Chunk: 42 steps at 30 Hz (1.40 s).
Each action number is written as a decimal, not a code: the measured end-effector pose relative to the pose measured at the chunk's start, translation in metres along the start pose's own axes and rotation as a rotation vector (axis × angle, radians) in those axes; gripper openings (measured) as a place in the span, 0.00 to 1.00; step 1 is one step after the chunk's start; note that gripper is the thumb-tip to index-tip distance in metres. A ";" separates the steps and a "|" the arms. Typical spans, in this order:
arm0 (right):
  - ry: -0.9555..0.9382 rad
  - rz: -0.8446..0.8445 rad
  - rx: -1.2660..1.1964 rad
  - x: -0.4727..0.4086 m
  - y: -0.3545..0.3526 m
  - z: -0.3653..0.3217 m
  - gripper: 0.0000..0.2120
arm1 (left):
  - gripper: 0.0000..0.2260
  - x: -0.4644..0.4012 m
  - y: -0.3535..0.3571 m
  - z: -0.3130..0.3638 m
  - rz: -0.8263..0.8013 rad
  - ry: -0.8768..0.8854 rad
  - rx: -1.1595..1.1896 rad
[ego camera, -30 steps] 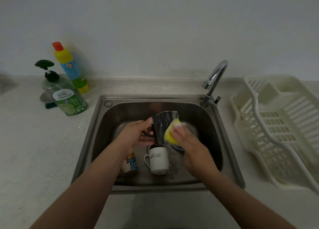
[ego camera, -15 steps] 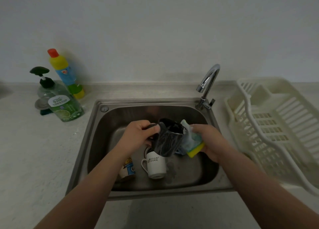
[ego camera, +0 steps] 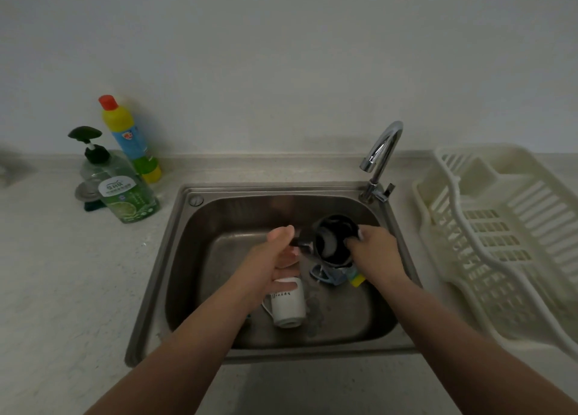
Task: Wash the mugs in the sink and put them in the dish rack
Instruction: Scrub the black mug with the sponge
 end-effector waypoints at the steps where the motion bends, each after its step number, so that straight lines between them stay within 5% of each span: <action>1: -0.051 0.030 -0.009 0.004 -0.002 -0.004 0.10 | 0.24 0.000 0.005 -0.006 -0.033 -0.090 0.088; 7: -0.175 0.068 -0.156 0.034 0.009 -0.003 0.12 | 0.18 -0.007 0.016 -0.010 -0.002 -0.185 0.335; 14: -0.308 -0.056 -0.225 0.059 0.003 0.016 0.27 | 0.15 -0.012 -0.010 0.006 0.115 0.101 0.035; 17: -0.501 0.007 -0.068 0.043 -0.001 -0.009 0.28 | 0.15 -0.009 -0.004 0.017 0.132 0.196 -0.208; 21: -0.880 0.089 0.460 0.044 0.025 -0.045 0.33 | 0.16 -0.008 0.000 0.020 0.167 0.234 -0.235; 24: -1.100 -0.043 0.597 0.082 0.043 -0.022 0.34 | 0.16 -0.013 -0.010 0.014 0.196 0.234 -0.268; 29: -0.891 0.088 0.509 0.043 0.031 -0.045 0.30 | 0.16 -0.013 -0.006 0.013 0.130 0.267 -0.292; 34: -1.120 -0.005 0.554 0.078 0.047 -0.036 0.36 | 0.17 -0.015 -0.017 0.012 0.149 0.282 -0.285; 38: -0.942 0.090 0.485 0.038 0.035 -0.048 0.33 | 0.11 -0.017 -0.016 0.010 0.128 0.296 -0.236; 42: -1.210 0.025 0.470 0.077 0.051 -0.033 0.21 | 0.09 -0.017 -0.022 0.006 0.120 0.275 -0.115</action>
Point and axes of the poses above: each hand's wrist, its own x-axis away from the middle knuckle, its own y-axis out of the palm, z = x × y, the point moved 7 cm from there along -x, towards the middle knuckle
